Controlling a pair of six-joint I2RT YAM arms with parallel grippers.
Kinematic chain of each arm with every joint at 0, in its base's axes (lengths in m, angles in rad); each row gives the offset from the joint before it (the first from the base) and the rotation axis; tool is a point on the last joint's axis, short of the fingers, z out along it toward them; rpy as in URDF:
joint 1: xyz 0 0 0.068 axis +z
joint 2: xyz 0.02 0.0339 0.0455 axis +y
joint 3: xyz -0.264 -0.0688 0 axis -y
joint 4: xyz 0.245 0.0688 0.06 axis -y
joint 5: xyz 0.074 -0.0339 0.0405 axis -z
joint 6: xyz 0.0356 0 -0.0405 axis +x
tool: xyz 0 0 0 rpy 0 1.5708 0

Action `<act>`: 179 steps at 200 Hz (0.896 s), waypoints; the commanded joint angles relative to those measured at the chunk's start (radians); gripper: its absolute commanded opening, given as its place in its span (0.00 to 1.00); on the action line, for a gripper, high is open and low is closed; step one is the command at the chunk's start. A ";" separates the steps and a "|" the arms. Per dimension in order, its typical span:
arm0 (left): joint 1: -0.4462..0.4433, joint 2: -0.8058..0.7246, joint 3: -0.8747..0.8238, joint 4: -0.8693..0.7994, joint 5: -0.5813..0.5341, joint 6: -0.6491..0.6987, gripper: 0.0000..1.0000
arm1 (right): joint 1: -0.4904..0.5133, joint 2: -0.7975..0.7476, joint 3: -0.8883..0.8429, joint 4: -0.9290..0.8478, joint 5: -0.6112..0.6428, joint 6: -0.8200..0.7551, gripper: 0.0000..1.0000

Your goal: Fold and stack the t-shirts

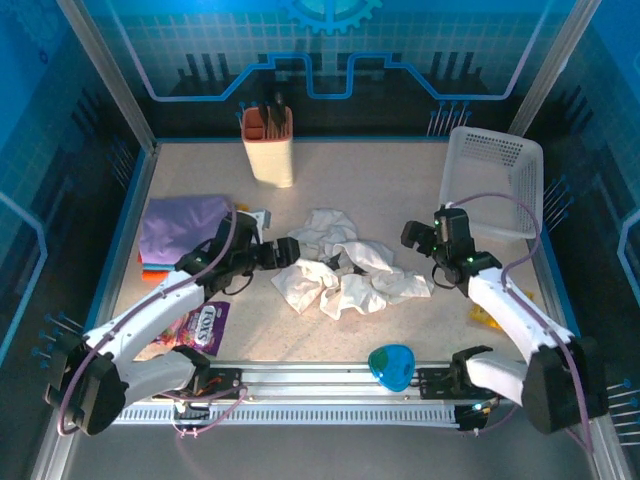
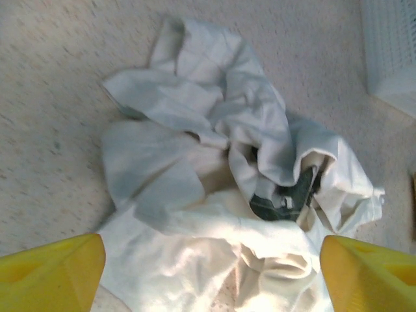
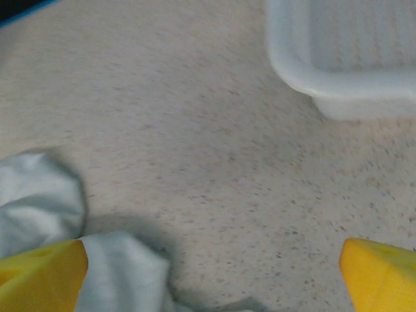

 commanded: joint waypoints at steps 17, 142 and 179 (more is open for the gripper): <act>-0.067 0.091 -0.006 0.030 -0.009 -0.049 0.84 | -0.110 0.164 0.022 0.024 -0.090 0.085 0.98; -0.099 0.129 -0.024 -0.040 -0.100 -0.090 0.83 | -0.414 0.561 0.378 0.042 -0.180 0.102 0.96; -0.097 0.124 -0.034 -0.033 -0.110 -0.088 0.83 | -0.452 0.523 0.358 0.053 -0.167 0.123 0.96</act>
